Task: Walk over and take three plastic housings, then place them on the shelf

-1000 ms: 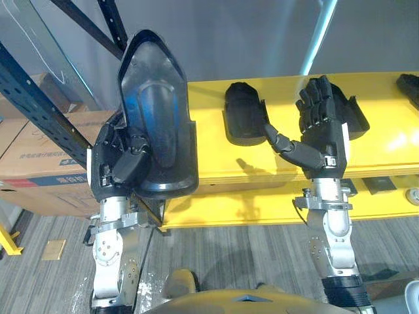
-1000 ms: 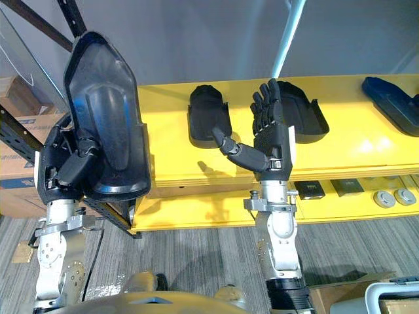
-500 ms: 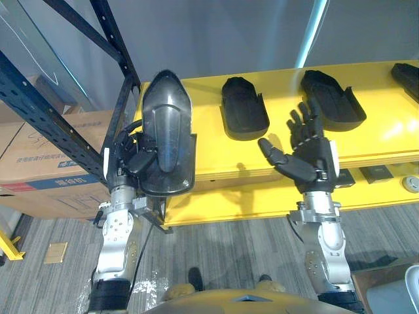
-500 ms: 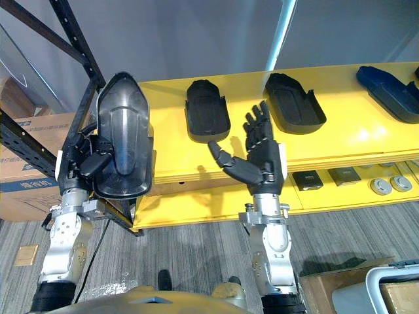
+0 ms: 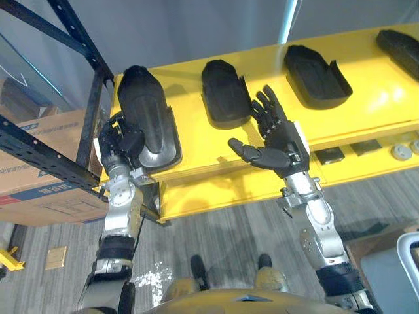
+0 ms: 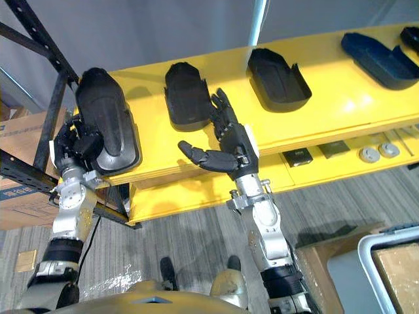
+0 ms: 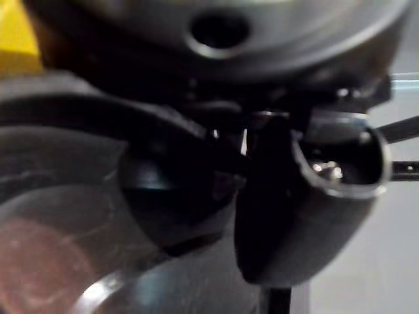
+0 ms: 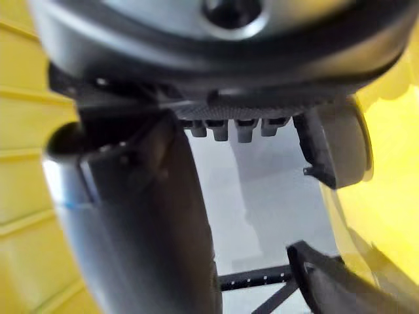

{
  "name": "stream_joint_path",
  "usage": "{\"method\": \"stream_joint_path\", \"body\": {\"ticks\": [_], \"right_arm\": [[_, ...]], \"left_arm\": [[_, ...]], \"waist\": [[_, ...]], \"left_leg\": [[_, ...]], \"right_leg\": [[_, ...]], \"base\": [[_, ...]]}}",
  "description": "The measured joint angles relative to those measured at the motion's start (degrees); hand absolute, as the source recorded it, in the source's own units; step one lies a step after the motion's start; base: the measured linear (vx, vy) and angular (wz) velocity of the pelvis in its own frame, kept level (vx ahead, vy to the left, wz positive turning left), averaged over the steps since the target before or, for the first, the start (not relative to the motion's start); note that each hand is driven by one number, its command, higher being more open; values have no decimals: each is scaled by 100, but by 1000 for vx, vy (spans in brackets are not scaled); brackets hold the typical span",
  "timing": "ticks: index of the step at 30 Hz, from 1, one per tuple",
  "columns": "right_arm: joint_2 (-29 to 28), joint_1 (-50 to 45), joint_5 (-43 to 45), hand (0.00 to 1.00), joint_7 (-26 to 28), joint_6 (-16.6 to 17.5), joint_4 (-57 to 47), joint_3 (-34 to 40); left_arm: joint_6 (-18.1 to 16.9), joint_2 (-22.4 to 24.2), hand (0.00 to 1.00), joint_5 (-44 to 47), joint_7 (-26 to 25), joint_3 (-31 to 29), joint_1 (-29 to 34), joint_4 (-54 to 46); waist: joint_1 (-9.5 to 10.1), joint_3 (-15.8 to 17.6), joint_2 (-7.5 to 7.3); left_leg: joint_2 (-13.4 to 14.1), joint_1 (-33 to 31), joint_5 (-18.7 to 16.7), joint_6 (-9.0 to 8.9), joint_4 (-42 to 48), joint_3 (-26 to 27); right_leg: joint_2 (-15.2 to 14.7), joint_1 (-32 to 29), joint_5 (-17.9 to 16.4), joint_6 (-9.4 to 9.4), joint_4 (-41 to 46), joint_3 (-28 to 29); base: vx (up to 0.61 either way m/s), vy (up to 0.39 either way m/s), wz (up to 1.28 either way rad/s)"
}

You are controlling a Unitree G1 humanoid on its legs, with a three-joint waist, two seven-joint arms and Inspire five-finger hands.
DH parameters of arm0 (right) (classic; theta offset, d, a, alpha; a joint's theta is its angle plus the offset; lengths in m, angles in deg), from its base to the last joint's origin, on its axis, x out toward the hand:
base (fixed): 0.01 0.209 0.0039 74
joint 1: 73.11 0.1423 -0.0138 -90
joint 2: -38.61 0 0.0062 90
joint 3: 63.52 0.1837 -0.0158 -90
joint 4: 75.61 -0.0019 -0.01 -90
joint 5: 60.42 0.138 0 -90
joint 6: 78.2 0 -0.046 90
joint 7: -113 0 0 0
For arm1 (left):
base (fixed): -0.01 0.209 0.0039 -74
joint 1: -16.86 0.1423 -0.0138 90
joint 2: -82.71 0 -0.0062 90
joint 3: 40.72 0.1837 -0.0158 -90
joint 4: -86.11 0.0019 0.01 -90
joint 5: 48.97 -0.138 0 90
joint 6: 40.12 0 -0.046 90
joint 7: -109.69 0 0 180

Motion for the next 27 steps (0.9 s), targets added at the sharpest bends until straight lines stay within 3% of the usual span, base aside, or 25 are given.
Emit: {"method": "stream_joint_path", "body": {"ticks": [7,10,12,13,19,27], "right_arm": [[-31,1078,148,100,401,15,-642,-727],[-86,1386,145,100,371,24,-1016,-952],[-114,1379,143,100,301,20,-1124,-1068],[-112,1307,142,100,242,-5,-1163,-1151],[-106,1040,143,100,203,-97,-1210,-1301],[-54,744,70,100,79,-311,-1336,-1485]], "left_arm": [[17,-117,0,99,-7,7,-875,359],[402,-444,0,101,37,8,-1365,665],[590,-611,0,98,41,6,-1491,691],[768,-747,0,81,47,2,-1572,691],[1450,-1161,0,-140,196,-74,-1882,846],[1847,-1340,0,-171,658,-226,-2028,916]], "waist": [[33,333,-35],[23,409,-73],[26,496,-93],[25,528,-67],[49,572,-50],[91,644,-20]], "left_leg": [[74,-417,-73,-71,306,174],[124,-629,-88,-49,477,321],[127,-642,-159,-24,577,369],[201,-700,-254,1,772,642],[195,-700,-357,-14,898,716],[230,-781,-600,37,1208,865]], "right_leg": [[-149,-637,-317,-65,876,4],[-219,-821,-386,-81,1080,-41],[-259,-821,-424,-82,1165,-48],[-303,-824,-442,-57,1190,-42],[-355,-823,-472,-52,1252,-40],[-423,-823,-484,-44,1293,-26]], "base": [[-60,-25,8],[-23,-15,14],[12,0,2],[37,5,1],[30,-2,-1],[10,-2,-4]]}}
